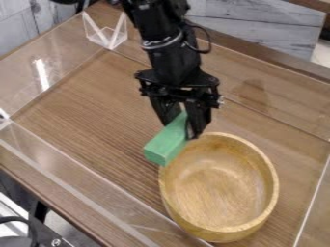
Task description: Remove the green block from inside the brown bowl and put it on the table
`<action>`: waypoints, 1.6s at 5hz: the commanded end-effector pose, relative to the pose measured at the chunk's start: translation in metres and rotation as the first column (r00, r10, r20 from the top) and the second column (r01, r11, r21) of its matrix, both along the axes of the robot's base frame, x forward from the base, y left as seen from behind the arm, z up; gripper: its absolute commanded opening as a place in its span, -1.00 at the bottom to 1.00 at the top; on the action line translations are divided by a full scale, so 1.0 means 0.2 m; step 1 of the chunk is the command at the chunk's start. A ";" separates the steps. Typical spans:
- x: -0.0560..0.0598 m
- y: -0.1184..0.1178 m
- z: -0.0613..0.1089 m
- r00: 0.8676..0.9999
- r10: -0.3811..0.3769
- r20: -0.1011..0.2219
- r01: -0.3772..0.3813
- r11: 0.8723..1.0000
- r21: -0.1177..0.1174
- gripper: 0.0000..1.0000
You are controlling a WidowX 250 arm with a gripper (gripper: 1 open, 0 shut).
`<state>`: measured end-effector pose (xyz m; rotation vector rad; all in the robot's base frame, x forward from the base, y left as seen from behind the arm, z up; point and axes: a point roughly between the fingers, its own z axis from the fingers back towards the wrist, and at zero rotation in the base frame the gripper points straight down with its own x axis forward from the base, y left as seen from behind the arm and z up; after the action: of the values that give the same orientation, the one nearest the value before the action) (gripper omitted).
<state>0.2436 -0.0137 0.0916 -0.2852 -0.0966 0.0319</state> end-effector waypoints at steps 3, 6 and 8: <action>0.06 0.07 0.14 0.994 0.006 0.109 -0.006 1.000 0.000 -1.00; 0.07 0.09 0.16 0.992 0.007 0.126 -0.007 1.000 0.001 -1.00; 0.06 0.10 0.17 0.990 -0.002 0.143 0.001 1.000 0.006 -1.00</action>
<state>0.2470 0.0026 0.1073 -0.2949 -0.1630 0.0205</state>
